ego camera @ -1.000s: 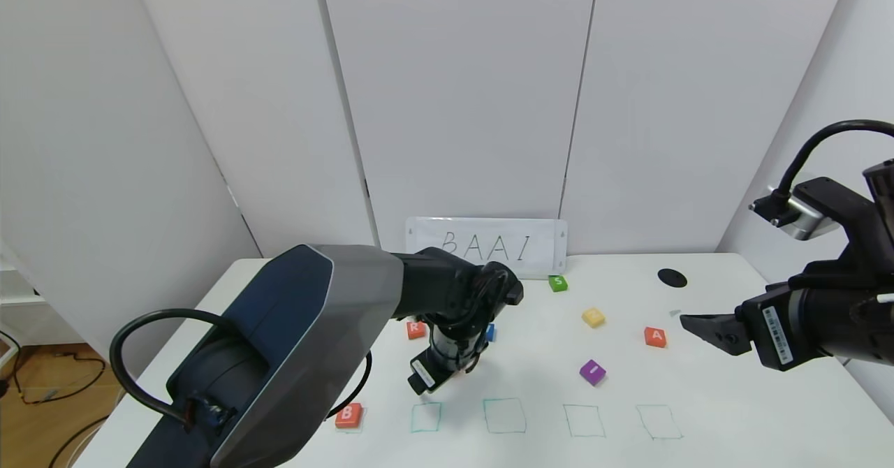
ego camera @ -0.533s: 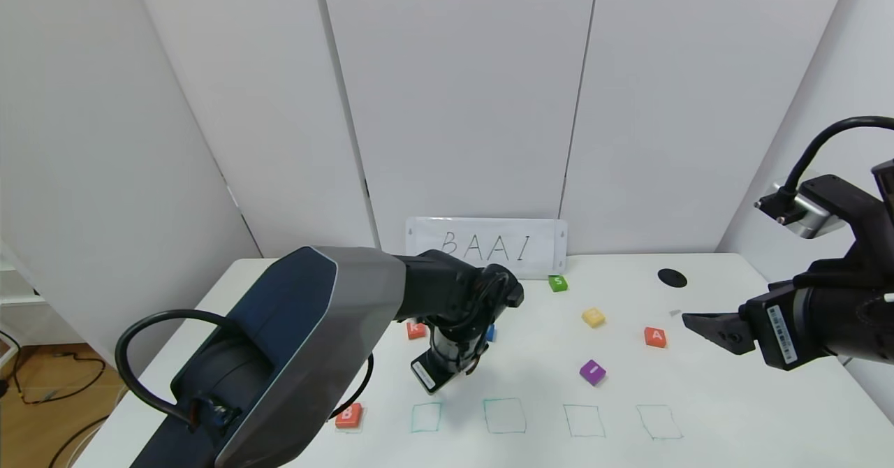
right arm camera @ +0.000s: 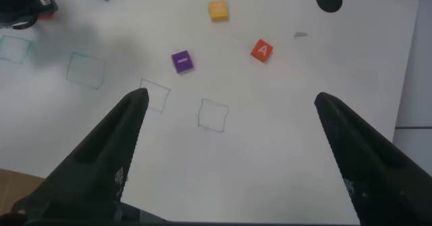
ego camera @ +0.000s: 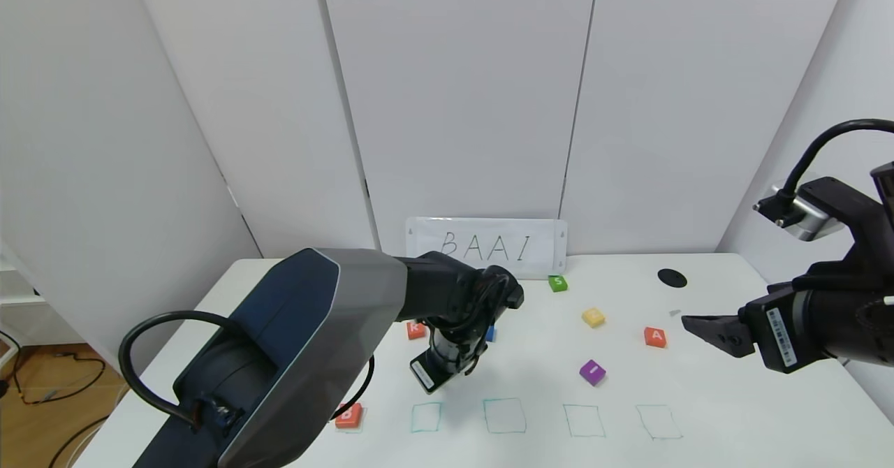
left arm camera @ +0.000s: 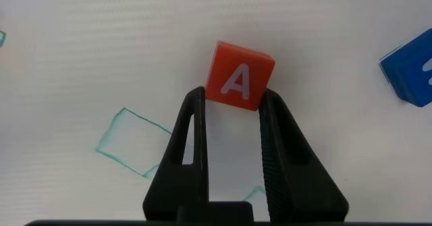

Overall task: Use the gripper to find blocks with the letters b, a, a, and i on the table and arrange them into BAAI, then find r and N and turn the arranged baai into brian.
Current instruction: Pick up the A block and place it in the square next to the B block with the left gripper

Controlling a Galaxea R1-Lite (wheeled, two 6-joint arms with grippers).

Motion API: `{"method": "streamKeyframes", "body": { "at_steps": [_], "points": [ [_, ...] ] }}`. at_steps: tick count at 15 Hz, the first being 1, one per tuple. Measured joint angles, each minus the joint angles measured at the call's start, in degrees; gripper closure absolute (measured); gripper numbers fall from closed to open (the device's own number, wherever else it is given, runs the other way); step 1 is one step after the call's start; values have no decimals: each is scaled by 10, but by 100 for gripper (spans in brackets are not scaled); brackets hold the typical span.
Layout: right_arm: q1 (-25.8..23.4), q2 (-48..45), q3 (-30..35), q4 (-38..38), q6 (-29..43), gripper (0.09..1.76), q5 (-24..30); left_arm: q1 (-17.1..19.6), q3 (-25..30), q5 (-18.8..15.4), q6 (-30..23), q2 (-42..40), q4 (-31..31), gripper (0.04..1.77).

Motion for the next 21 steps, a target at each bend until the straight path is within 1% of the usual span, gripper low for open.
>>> {"method": "streamKeyframes", "body": {
  "at_steps": [3, 6, 9, 11, 13, 14, 16, 18, 21],
  "points": [
    [0, -2, 1, 0, 0, 8, 0, -1, 1, 0, 2, -1, 4, 130],
    [0, -3, 0, 0, 0, 8, 0, -6, 1, -2, 15, -11, 32, 130],
    [1, -7, 0, 0, 0, 8, 0, -8, 19, -4, 54, -42, 48, 130],
    [1, -9, 0, 0, 0, 8, 0, -8, 48, -7, 87, -74, 48, 130],
    [0, -12, 0, 0, 0, 8, 1, -8, 96, -9, 130, -111, 34, 130],
    [0, -14, 0, 0, -1, 8, 1, -9, 128, -10, 151, -129, 18, 130],
    [0, -19, 0, 0, 0, 8, 1, -10, 209, -12, 198, -168, -42, 130],
    [3, -22, 0, 1, 0, 8, 1, -13, 299, -22, 233, -204, -119, 130],
    [10, -23, 3, 1, 0, 8, 0, -26, 411, -31, 256, -240, -217, 130]
  ]
}}
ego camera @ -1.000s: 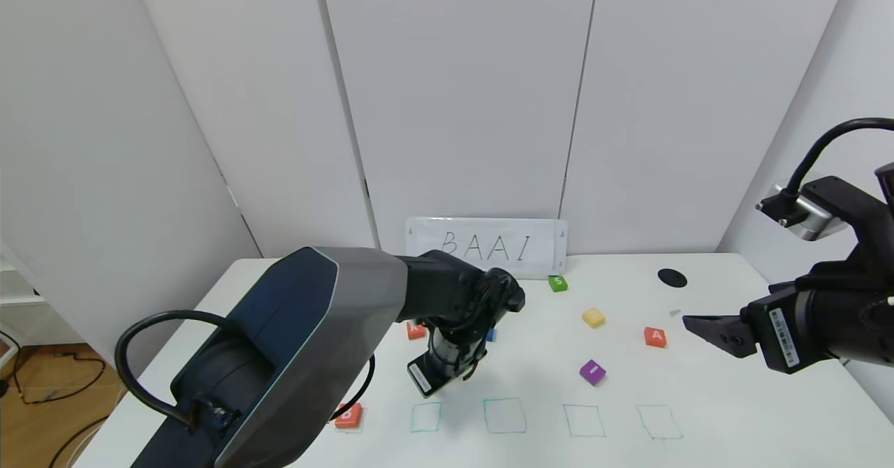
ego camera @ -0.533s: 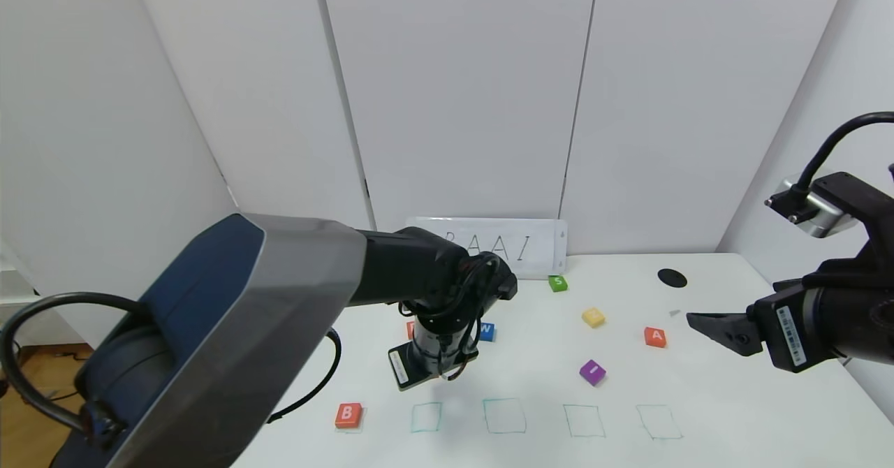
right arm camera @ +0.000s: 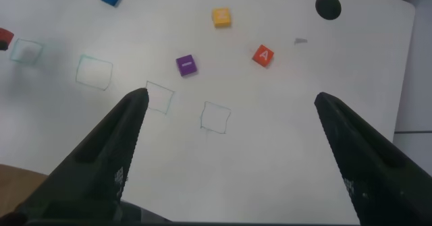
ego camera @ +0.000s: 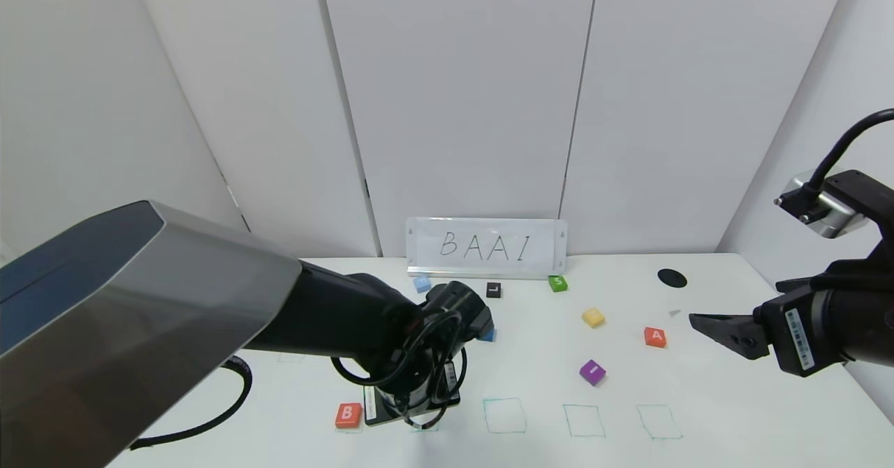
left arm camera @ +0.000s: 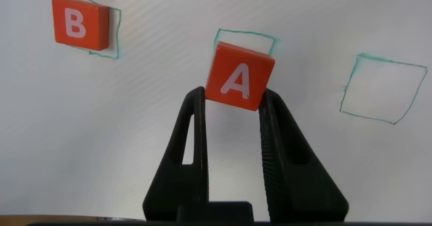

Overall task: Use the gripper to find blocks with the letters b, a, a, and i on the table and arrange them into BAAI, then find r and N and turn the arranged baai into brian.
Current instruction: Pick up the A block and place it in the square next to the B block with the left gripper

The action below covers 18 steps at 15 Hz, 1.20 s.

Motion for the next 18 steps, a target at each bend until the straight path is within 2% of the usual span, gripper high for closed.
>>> {"method": "streamKeyframes", "body": {
  "at_steps": [2, 5, 18],
  "points": [
    [5, 0, 1, 0, 1, 8, -10, -10, 49, -2, 2, -11, -45, 130],
    [9, 0, 2, 0, 1, 8, -11, -22, 81, -4, -2, -15, -80, 130],
    [6, 1, 2, -1, 0, 8, -11, -7, 58, -12, -1, 37, -98, 130]
  ]
}}
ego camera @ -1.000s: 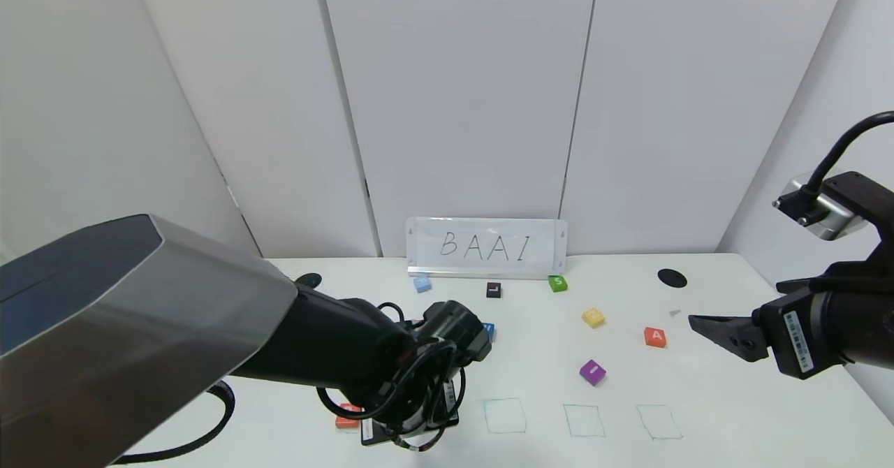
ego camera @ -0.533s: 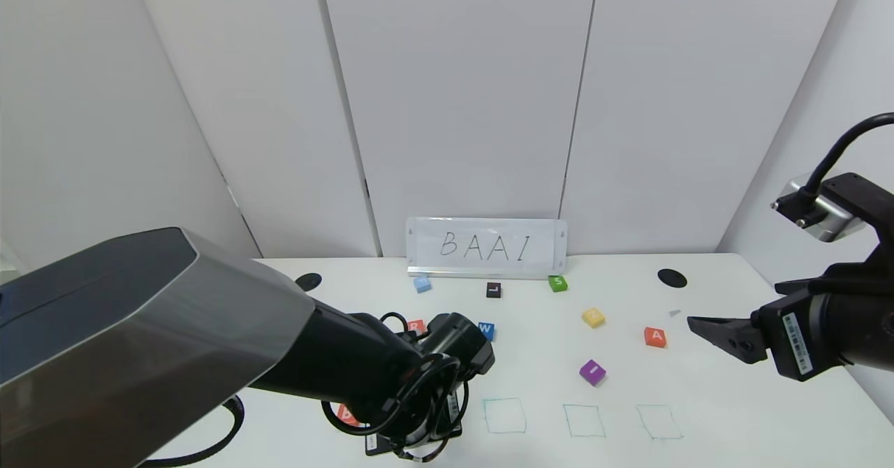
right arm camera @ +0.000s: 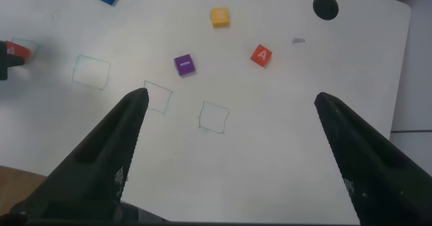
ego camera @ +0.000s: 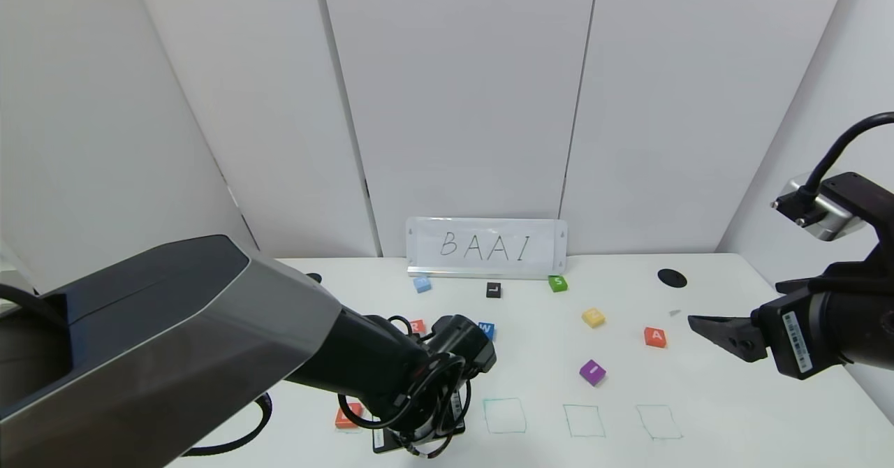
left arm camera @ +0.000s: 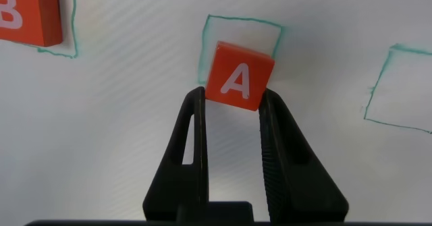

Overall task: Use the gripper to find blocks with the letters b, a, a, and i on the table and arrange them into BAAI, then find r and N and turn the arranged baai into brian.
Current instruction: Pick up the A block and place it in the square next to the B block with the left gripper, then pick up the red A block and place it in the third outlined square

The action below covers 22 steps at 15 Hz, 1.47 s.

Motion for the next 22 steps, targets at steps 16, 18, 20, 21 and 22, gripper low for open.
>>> {"method": "streamKeyframes", "body": {
  "at_steps": [16, 18, 20, 21, 22],
  "points": [
    [1, 1, 1, 0, 0, 8, 0, 5, -7, 0, 3, 10, -4, 102],
    [1, 1, 1, 0, 0, 8, 0, 4, -8, 0, 3, 7, -5, 81],
    [1, 1, 1, 0, 0, 8, 0, 3, -8, 0, 4, 0, -3, 66],
    [1, 1, 1, 0, 0, 8, 0, 2, -8, 0, 4, -9, -1, 59],
    [0, 1, 1, 0, 0, 8, 0, 2, -7, 0, 9, -20, 2, 53]
  ]
}}
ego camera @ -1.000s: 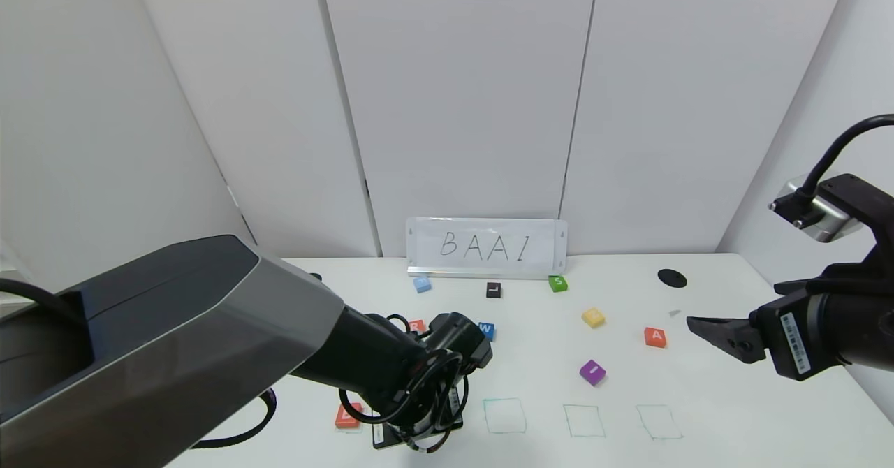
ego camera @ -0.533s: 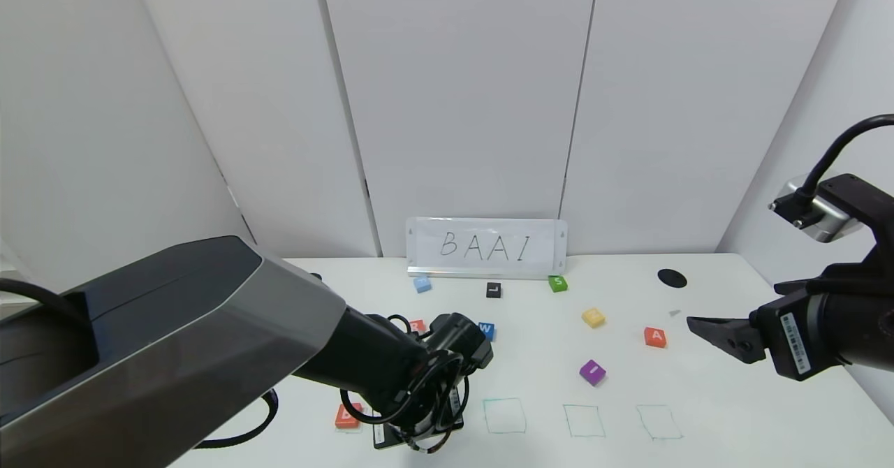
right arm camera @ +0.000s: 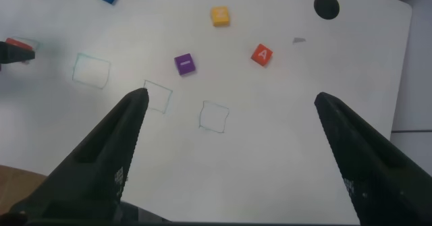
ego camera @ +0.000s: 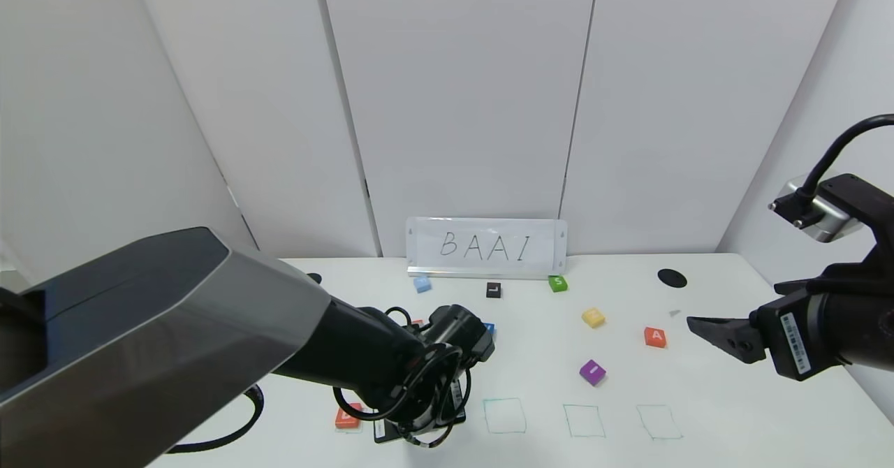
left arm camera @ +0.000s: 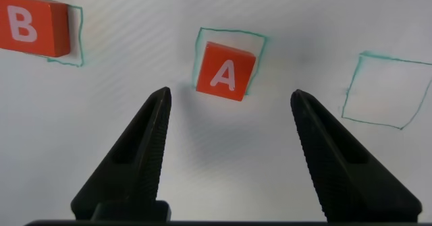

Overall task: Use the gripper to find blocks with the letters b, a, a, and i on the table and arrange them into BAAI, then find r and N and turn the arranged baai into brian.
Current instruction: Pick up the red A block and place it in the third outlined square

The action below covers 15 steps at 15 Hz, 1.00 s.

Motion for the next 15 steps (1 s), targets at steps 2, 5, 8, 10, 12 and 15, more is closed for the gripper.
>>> {"method": "streamKeyframes", "body": {
  "at_steps": [2, 5, 8, 10, 12, 15],
  "points": [
    [-3, 1, 0, 0, 0, 8, 0, 1, 8, -6, 33, -37, 2, 43],
    [-6, 3, -1, 0, 0, 8, 0, 18, 32, -68, 111, -120, 1, 33],
    [-6, 7, -2, 0, 1, 8, 0, 63, 65, -129, 185, -199, -15, 25],
    [-9, 10, -3, 0, 2, 8, 0, 77, 85, -149, 200, -232, -59, 22],
    [-17, 12, -4, 0, 4, 8, 0, 90, 99, -157, 251, -261, -90, 19],
    [-54, 19, -8, 0, 4, 8, 3, 122, 93, -159, 310, -298, -66, 16]
  ]
}}
